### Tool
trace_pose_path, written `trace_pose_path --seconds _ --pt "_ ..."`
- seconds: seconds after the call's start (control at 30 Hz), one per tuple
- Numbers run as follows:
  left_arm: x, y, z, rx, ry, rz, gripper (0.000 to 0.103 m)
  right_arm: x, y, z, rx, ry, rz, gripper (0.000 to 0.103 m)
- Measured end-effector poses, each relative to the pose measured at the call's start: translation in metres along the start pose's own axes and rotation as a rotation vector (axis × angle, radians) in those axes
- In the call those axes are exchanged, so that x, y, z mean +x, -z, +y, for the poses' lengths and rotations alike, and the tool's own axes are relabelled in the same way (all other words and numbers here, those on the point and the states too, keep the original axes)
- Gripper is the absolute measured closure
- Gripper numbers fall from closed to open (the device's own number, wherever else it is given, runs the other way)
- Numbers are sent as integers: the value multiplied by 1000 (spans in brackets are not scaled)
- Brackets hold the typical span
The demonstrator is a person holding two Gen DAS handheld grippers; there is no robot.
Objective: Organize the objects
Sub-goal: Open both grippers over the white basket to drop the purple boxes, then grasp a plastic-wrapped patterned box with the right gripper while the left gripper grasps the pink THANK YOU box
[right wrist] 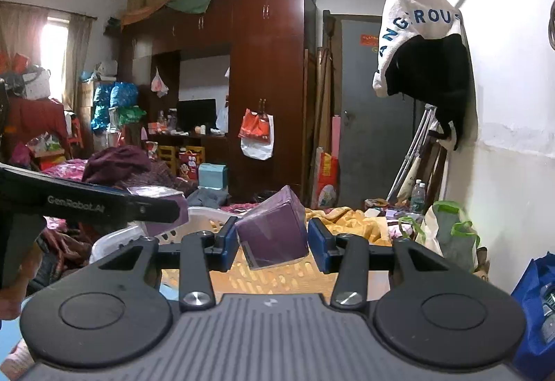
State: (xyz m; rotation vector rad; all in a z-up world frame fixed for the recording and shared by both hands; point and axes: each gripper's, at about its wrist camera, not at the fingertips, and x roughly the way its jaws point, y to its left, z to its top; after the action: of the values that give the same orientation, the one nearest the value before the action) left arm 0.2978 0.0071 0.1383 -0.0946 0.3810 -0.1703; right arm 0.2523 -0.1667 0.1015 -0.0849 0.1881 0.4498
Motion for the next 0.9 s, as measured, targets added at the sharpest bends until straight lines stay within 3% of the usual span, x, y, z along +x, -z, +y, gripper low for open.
trace_pose_path --seconds 0.03,0.1,0.2,0.33,0.47,0.6,0.7,0.8,0.9 --pt "4 1 0 4 -4 8 9 1 1 1 6 4 5 48" --pt "6 6 0 29 -29 25 4 0 1 2 12 29 16 12" --pt "-24 21 0 87 -6 -14 4 -29 9 -1 37 53 -41 0" --pt "-76 59 6 110 40 -37 4 -74 41 -21 161 17 -3 0" --pt "-117 101 10 149 -11 -65 4 -113 93 -35 223 36 87 0" --pt "-149 130 31 44 30 -110 4 -143 130 -51 332 54 81 0" --pt "-160 145 39 3 0 -118 8 -147 136 -50 336 16 86 6" --pt "-157 147 38 -4 8 -88 10 -141 132 -37 266 75 108 19" --pt "-151 153 30 18 16 -50 10 -132 132 -31 248 62 150 22"
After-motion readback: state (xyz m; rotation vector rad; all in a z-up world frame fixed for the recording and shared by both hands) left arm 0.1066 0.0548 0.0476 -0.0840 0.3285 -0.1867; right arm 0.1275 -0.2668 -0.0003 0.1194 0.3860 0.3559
